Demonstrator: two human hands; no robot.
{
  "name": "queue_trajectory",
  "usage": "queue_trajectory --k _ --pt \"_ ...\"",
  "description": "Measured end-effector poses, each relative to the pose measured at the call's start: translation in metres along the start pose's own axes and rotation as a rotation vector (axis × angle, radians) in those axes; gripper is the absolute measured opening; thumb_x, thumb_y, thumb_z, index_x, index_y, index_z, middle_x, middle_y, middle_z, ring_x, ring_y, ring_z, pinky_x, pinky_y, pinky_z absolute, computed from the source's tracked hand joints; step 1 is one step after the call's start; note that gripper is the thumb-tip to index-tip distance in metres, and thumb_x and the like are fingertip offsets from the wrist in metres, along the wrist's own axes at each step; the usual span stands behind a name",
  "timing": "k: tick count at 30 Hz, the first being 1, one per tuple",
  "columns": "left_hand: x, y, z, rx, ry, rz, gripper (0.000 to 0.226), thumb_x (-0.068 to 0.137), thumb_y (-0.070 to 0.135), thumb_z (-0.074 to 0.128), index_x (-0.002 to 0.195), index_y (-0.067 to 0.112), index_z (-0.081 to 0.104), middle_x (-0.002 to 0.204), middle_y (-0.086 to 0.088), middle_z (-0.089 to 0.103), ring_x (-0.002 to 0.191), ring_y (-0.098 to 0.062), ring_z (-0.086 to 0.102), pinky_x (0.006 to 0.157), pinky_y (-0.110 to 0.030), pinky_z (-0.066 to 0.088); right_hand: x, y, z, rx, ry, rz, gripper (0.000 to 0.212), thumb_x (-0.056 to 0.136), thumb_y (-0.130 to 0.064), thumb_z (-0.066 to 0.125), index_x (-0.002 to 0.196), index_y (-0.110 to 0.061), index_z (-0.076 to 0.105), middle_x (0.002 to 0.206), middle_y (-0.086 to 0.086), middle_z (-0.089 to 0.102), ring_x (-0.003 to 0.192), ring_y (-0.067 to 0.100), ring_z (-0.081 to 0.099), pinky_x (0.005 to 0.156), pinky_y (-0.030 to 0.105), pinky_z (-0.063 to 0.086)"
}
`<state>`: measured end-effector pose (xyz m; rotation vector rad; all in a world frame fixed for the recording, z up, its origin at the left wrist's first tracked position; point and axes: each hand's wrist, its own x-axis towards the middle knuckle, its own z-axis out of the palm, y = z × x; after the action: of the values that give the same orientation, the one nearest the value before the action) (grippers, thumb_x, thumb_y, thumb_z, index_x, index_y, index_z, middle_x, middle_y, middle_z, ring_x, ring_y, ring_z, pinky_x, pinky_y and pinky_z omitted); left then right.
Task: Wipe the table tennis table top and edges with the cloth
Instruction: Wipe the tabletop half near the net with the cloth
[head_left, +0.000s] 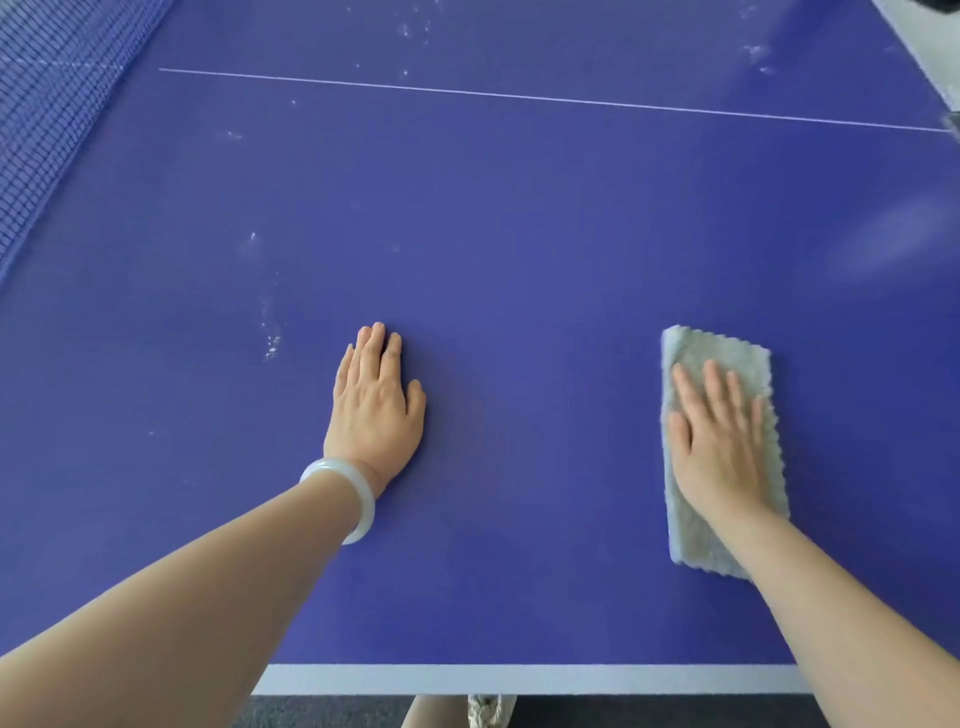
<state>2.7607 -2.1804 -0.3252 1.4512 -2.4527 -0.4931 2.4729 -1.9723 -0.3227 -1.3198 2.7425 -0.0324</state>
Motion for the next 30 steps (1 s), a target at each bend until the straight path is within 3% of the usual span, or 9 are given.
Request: queue_trajectory --k 2,4,7,10,15,18,23,26,30 --pt "0.000 0.001 0.000 -0.006 0.000 -0.009 0.057 0.101 0.023 0.040 0.154 0.004 0.027 0.164 -0.010 0.015 0.153 -0.023 0.005 0.124 -0.032 -0.002 0.004 -0.027 -0.001 0.046 0.008 0.234 0.056 0.106 -0.035 0.018 0.161 -0.024 0.014 0.168 0.010 0.008 0.154 0.032 0.004 0.122 0.057 0.003" --pt "-0.001 0.001 -0.002 -0.008 0.001 -0.014 0.056 0.102 0.023 0.039 0.154 0.005 0.027 0.164 -0.009 0.015 0.153 -0.022 0.005 0.124 -0.033 0.000 -0.015 -0.081 0.005 0.109 0.066 0.206 0.055 0.107 -0.028 0.030 0.160 -0.018 0.020 0.166 0.013 0.013 0.153 0.037 0.010 0.122 0.058 0.006" --pt "-0.002 -0.002 -0.004 -0.022 0.009 0.009 0.055 0.102 0.021 0.038 0.153 0.004 0.028 0.164 -0.009 0.016 0.153 -0.022 0.007 0.124 -0.031 0.000 -0.083 -0.152 0.021 0.088 0.075 -0.305 0.054 0.105 -0.027 0.027 0.158 -0.016 0.028 0.165 0.009 0.021 0.153 0.034 0.015 0.122 0.058 0.013" --pt "-0.002 -0.005 -0.003 -0.039 0.010 0.018 0.054 0.102 0.021 0.038 0.153 0.005 0.029 0.164 -0.009 0.018 0.153 -0.022 0.008 0.124 -0.030 0.001 -0.101 -0.123 0.022 0.059 0.007 -0.640 0.055 0.105 -0.030 0.023 0.159 -0.022 0.023 0.166 0.002 0.018 0.154 0.024 0.012 0.124 0.052 0.011" --pt "-0.006 -0.005 -0.005 -0.132 -0.002 0.013 0.052 0.103 0.021 0.039 0.152 0.007 0.033 0.163 -0.005 0.021 0.152 -0.019 0.009 0.124 -0.029 0.003 -0.042 -0.032 0.011 0.042 0.030 -0.144 0.054 0.104 -0.029 0.015 0.158 -0.024 0.012 0.166 0.001 0.011 0.155 0.023 0.009 0.125 0.050 0.008" --pt "-0.014 0.000 -0.009 -0.134 -0.017 0.097 0.050 0.103 0.017 0.040 0.151 0.004 0.035 0.161 -0.008 0.027 0.151 -0.021 0.016 0.124 -0.030 0.003 -0.047 -0.056 0.012 0.067 0.051 0.091 0.055 0.106 -0.028 0.019 0.160 -0.020 0.012 0.168 0.006 0.009 0.155 0.026 0.005 0.124 0.052 0.004" --pt "-0.065 0.008 -0.007 0.052 -0.030 0.154 0.053 0.104 0.019 0.038 0.152 -0.001 0.030 0.161 -0.014 0.023 0.151 -0.027 0.016 0.124 -0.035 -0.001 -0.140 -0.158 0.030 0.115 0.037 -0.393 0.055 0.106 -0.034 0.026 0.157 -0.016 0.028 0.165 0.010 0.021 0.154 0.031 0.013 0.122 0.057 0.017" --pt "-0.083 -0.002 -0.006 0.090 -0.065 0.158 0.055 0.104 0.020 0.034 0.155 0.003 0.022 0.164 -0.010 0.014 0.153 -0.023 0.009 0.124 -0.033 -0.003 -0.140 -0.143 0.026 0.102 -0.017 -0.628 0.054 0.107 -0.038 0.023 0.159 -0.022 0.025 0.167 0.001 0.017 0.155 0.022 0.009 0.122 0.053 0.018" --pt "-0.083 -0.002 -0.003 0.140 -0.076 0.146 0.057 0.103 0.027 0.022 0.156 0.005 0.019 0.165 -0.008 0.013 0.153 -0.021 0.008 0.125 -0.037 0.002 -0.092 -0.070 0.018 0.041 0.024 -0.330 0.058 0.101 -0.035 0.020 0.157 -0.021 0.027 0.165 0.004 0.021 0.153 0.027 0.019 0.122 0.055 0.017"
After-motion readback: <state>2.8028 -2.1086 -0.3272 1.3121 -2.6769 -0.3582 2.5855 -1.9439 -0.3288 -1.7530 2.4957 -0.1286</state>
